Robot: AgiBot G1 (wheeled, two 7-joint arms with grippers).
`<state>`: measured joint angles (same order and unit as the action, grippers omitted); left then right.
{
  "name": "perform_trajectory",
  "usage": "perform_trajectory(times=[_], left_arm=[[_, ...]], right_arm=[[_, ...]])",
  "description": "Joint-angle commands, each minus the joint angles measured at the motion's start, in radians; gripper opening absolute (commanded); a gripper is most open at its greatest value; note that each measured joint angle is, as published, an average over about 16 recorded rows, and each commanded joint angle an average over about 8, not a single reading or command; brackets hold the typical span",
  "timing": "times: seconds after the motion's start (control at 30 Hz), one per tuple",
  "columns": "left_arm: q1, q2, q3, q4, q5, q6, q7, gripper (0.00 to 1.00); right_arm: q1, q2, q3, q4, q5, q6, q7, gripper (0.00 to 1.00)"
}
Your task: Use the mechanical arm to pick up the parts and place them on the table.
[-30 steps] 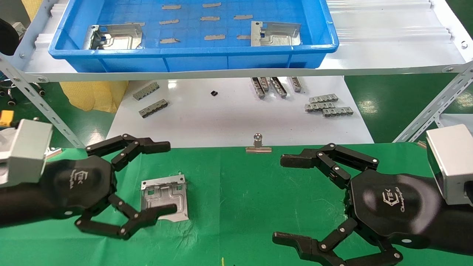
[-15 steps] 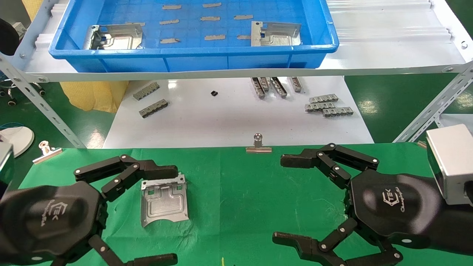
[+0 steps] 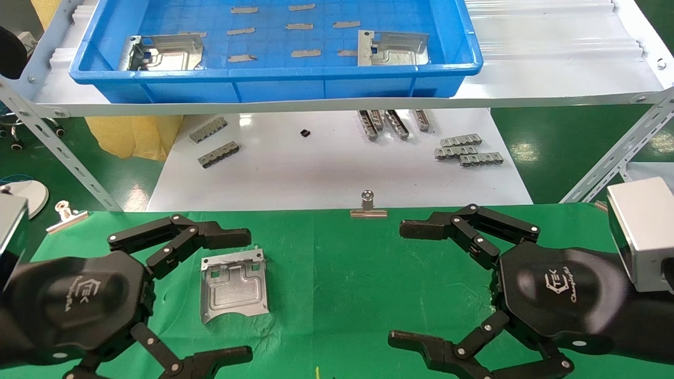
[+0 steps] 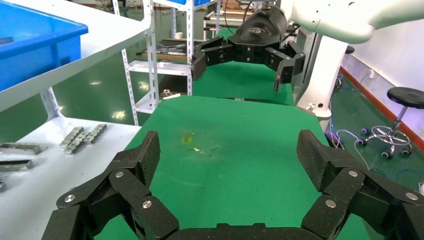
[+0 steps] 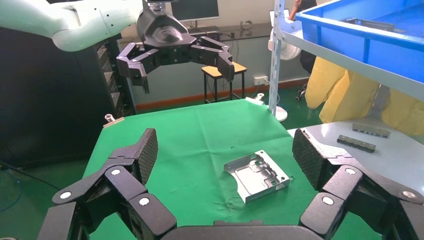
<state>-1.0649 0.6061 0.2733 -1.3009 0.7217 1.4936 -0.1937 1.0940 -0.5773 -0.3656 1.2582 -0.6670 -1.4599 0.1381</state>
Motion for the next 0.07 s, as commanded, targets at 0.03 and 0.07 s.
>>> perform_trajectory(times=[0.03,0.07], left_arm=[[-0.003,0.002,0.002,0.005,0.003,0.000,0.002,1.00],[-0.003,0.002,0.002,0.006,0.003,0.000,0.003,1.00]], right_arm=[[0.000,0.000,0.000,0.000,0.000,0.000,0.000,1.00],[0.000,0.000,0.000,0.000,0.000,0.000,0.000,1.00]])
